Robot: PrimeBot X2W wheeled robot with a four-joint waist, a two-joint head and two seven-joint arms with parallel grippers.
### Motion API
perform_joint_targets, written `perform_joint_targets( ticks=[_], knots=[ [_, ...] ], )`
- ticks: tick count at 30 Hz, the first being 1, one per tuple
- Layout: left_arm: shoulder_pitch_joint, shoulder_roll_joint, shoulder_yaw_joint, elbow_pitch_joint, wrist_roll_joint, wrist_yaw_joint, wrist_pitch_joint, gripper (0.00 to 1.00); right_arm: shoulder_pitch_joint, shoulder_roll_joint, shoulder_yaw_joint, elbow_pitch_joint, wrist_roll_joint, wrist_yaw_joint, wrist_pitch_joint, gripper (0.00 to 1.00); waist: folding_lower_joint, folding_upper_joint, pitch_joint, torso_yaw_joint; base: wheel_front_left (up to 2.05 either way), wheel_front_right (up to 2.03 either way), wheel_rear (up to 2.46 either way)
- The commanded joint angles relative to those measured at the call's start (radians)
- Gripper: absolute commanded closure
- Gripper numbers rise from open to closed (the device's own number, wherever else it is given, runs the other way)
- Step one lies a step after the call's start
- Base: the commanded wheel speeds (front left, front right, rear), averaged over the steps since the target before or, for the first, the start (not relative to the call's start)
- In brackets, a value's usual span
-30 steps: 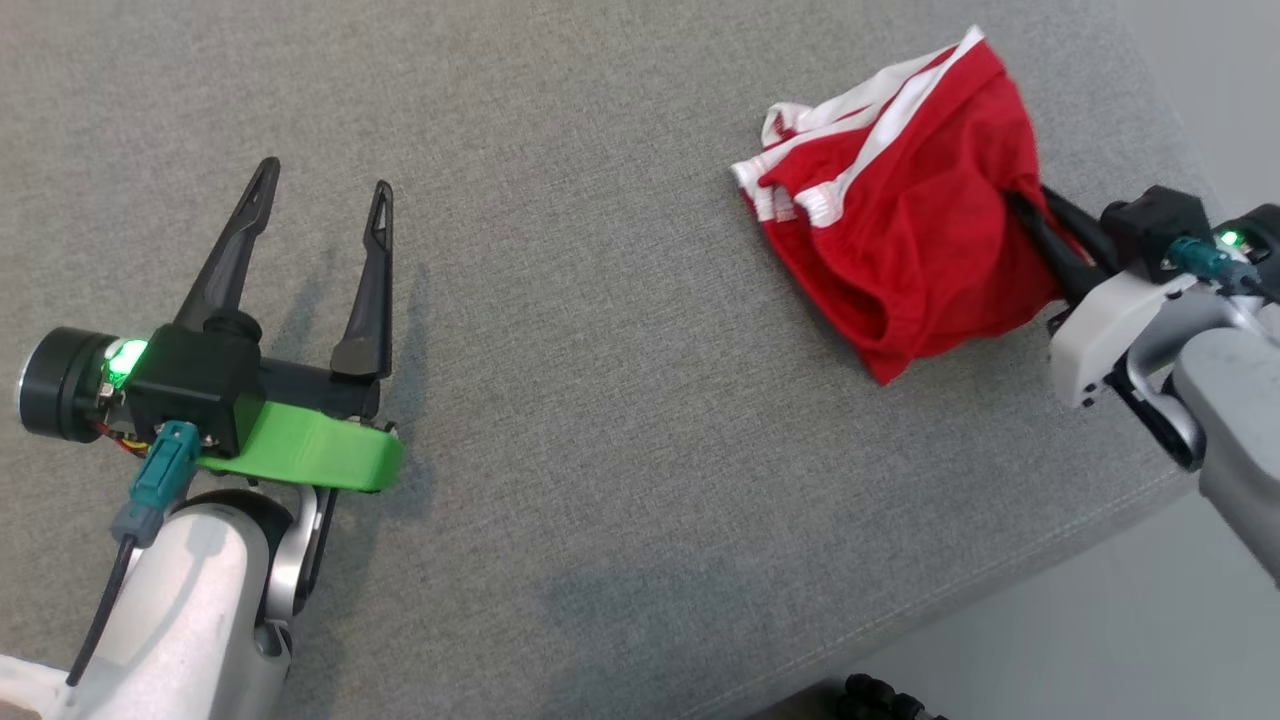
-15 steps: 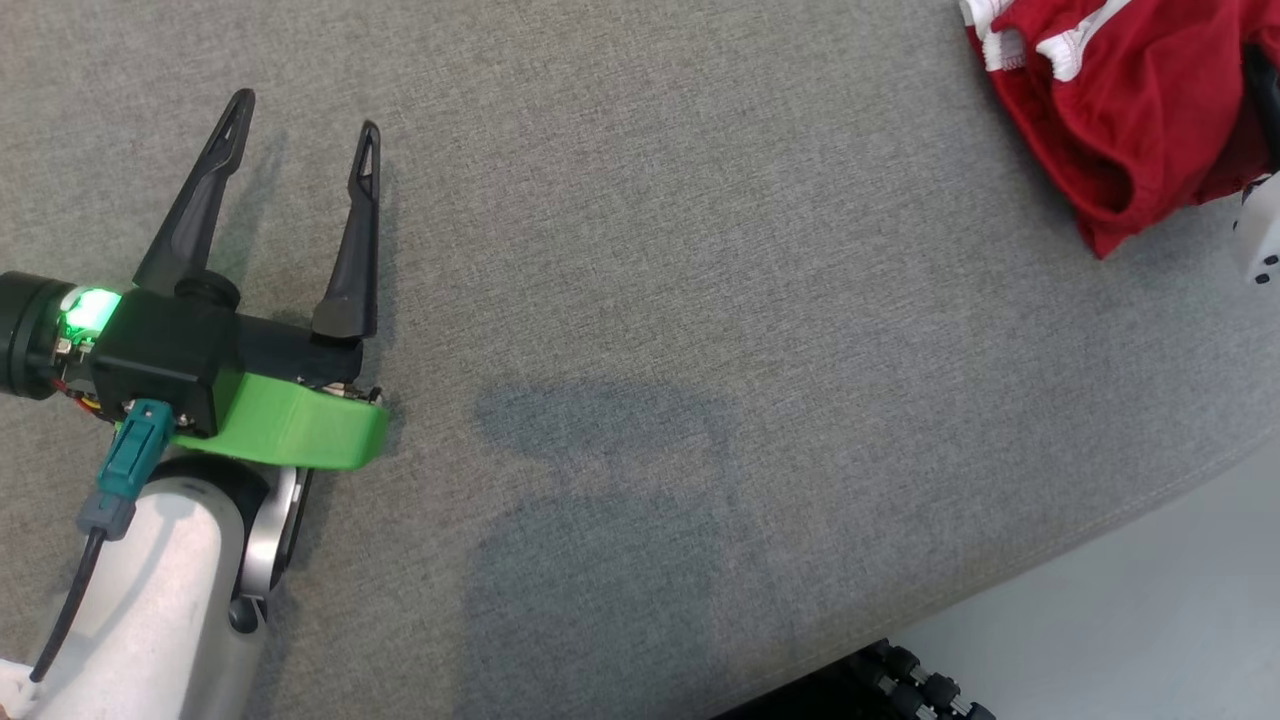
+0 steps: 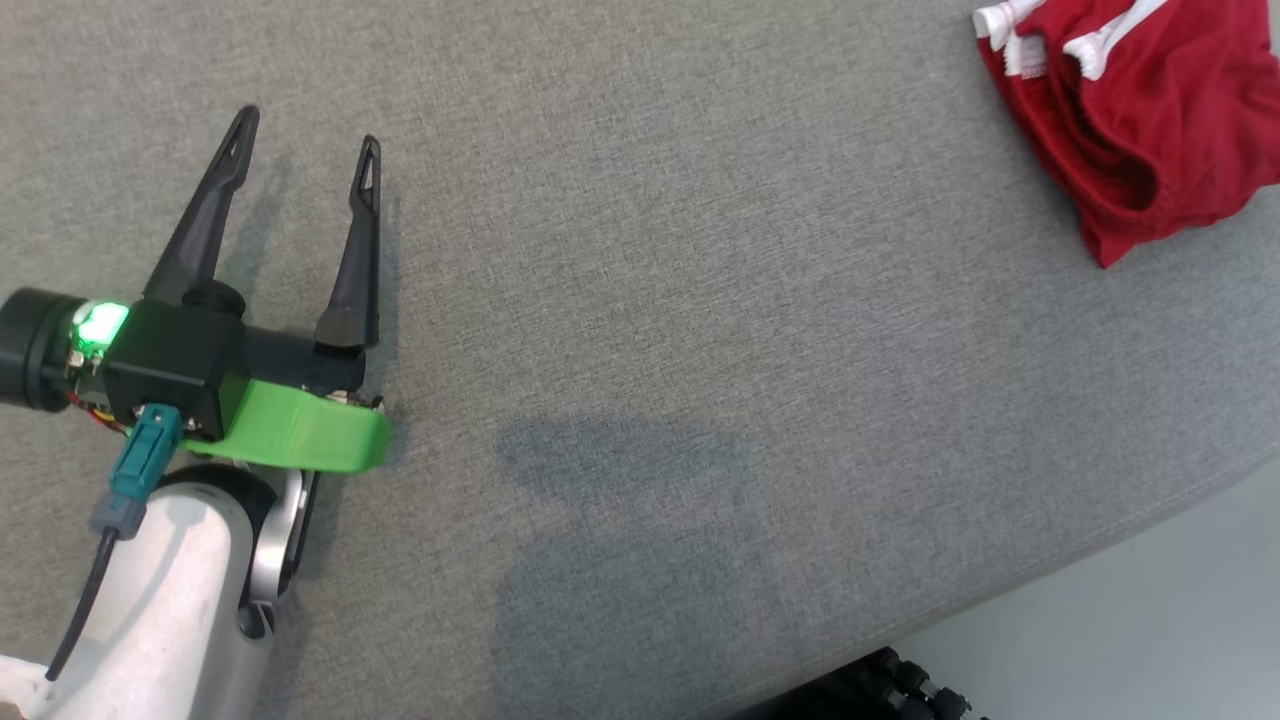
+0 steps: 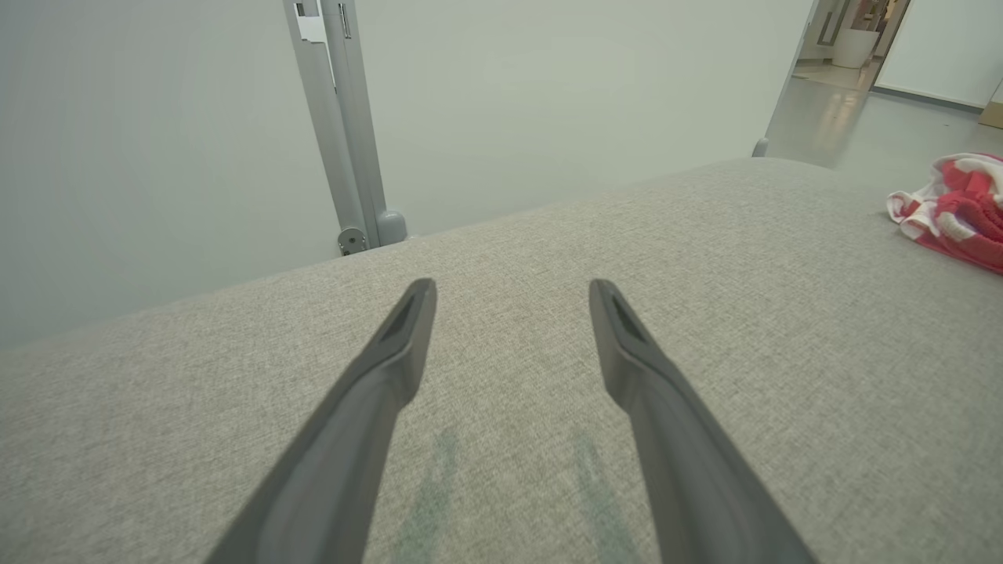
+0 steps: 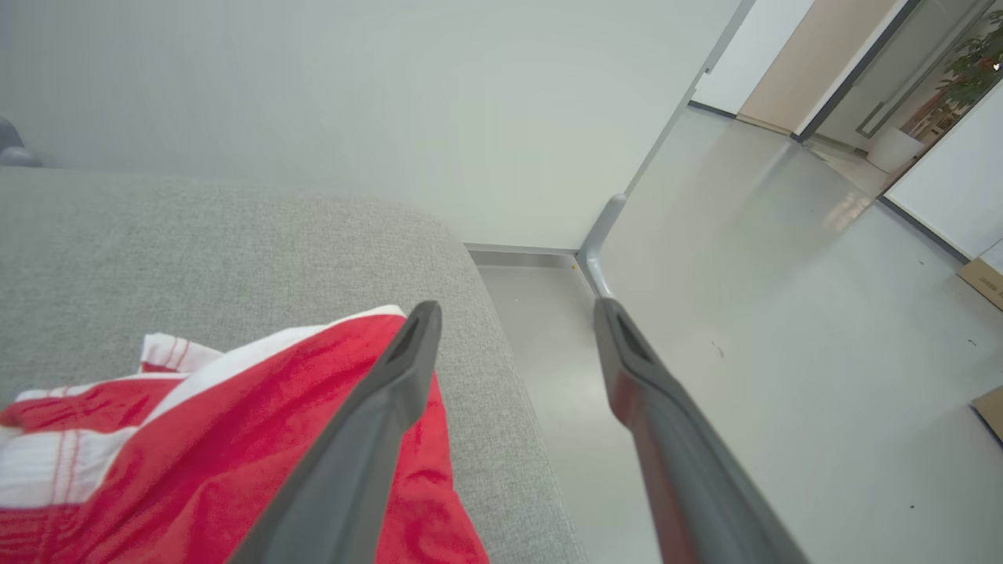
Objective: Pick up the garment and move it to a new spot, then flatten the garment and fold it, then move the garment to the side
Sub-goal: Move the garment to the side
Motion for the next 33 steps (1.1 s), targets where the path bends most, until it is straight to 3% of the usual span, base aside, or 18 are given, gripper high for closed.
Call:
perform_joint_targets(
  ticks=[1,6,12,20,33],
  knots=[
    [0.021,-0.004,0.004,0.010,-0.013,0.007,-0.010,0.00,0.046,0.023,-0.043,-0.025,-0.020,-0.002,-0.002,0.00,-0.0001,0.0000,-0.048,-0.004,0.00,0.00,0.00],
    [0.058,-0.019,0.000,0.046,-0.032,0.014,-0.036,0.00,0.174,0.105,-0.219,-0.192,-0.106,-0.002,-0.003,0.00,-0.0001,0.0000,-0.130,0.011,0.00,0.00,0.00],
    [0.101,-0.046,0.000,0.084,-0.060,0.029,-0.069,0.00,0.322,0.235,-0.294,-0.353,-0.167,-0.002,-0.003,0.00,-0.0001,0.0000,-0.219,0.061,0.00,0.00,0.00],
    [0.180,-0.076,0.023,0.129,-0.101,0.064,-0.113,0.00,0.455,0.383,-0.233,-0.497,-0.196,-0.002,0.026,0.00,-0.0001,0.0000,-0.323,0.150,0.00,0.00,0.00],
    [0.287,-0.084,0.062,0.179,-0.148,0.098,-0.156,0.00,0.603,0.458,-0.169,-0.597,-0.261,-0.002,0.090,0.00,-0.0001,0.0000,-0.434,0.280,0.00,0.00,0.00]
  ],
)
